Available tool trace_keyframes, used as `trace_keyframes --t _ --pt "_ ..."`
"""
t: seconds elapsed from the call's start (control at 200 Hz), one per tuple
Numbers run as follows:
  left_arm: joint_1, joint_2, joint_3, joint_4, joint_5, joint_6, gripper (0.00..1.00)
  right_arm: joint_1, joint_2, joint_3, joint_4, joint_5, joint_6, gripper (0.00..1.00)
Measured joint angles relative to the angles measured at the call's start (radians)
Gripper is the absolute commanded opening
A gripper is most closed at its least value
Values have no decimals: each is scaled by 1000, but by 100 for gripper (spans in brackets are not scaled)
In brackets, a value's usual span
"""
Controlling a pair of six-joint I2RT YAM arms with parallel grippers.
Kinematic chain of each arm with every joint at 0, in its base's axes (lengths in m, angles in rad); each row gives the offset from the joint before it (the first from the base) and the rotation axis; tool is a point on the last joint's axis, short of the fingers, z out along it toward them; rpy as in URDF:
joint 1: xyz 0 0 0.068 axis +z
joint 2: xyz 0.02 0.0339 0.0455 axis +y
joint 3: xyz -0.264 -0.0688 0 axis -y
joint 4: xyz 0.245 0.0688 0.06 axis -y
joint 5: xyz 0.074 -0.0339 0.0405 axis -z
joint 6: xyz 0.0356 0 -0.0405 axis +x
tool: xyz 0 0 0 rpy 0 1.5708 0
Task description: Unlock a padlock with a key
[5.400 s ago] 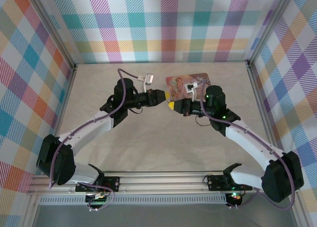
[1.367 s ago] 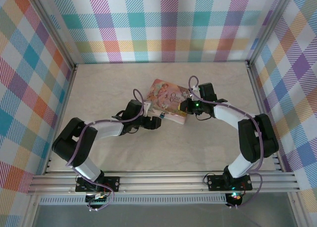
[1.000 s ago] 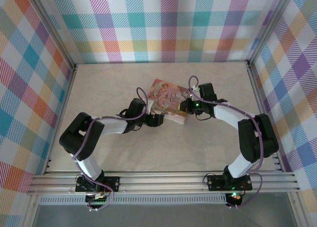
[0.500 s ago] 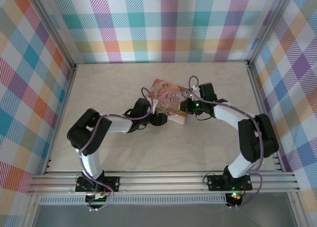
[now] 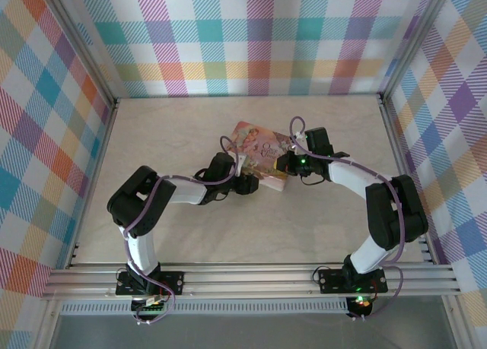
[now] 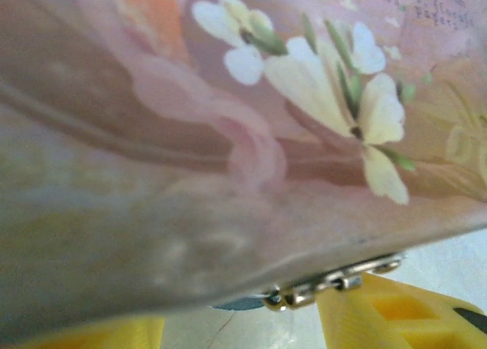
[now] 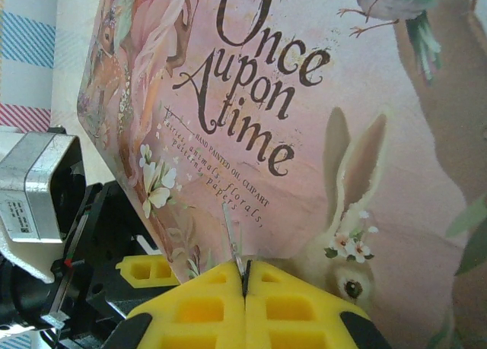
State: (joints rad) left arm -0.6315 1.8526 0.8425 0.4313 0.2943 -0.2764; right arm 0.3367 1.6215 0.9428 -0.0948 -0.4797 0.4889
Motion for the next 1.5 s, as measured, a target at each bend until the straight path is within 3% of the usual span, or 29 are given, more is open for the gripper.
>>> trace_keyframes --t 0.53,1.12,1.5 --pt "-16 0 0 9 -39 -24 39 0 -1 -3 2 -1 0 3" --pt "-32 1 12 -11 -87 -46 36 0 -7 -13 14 -1 1 3" --pt "-40 6 26 -20 -106 -51 25 0 -11 -20 27 3 4 2"
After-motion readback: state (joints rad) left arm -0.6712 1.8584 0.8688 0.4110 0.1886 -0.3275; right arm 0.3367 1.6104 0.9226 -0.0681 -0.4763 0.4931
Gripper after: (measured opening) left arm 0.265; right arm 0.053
